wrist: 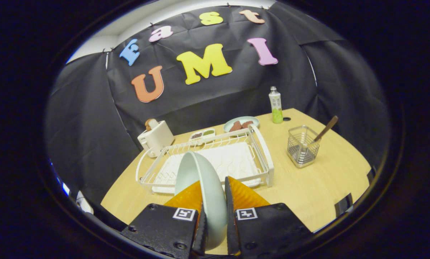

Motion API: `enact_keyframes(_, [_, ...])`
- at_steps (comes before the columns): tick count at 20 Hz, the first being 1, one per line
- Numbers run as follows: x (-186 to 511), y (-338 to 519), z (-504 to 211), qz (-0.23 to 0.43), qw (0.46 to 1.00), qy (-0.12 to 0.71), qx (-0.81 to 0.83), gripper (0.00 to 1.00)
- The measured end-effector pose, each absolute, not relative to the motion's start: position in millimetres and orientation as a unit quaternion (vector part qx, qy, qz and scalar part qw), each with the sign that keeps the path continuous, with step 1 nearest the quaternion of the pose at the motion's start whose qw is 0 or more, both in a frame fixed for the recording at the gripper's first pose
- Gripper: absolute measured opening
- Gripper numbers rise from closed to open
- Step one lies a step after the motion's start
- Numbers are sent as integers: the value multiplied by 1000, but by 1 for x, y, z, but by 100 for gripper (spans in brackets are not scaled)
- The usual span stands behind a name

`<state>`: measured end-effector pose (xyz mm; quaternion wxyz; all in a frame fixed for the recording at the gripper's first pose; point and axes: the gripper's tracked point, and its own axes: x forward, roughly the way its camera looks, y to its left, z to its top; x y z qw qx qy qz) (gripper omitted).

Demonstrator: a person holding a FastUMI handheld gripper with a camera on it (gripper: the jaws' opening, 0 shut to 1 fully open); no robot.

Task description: Take the plate from the dish rack, then take the spoon from the basket and place it into the plate.

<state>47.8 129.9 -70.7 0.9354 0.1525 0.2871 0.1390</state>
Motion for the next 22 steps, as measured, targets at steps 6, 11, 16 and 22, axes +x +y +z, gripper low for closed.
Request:
enact_keyframes(6, [32, 108, -119, 121, 913, 326, 214, 28])
enact_keyframes(11, [35, 96, -146, 105, 896, 342, 264, 29])
enact_keyframes(16, [49, 78, -150, 88, 899, 332, 273, 38])
enact_keyframes(22, [61, 54, -131, 78, 934, 269, 221, 56])
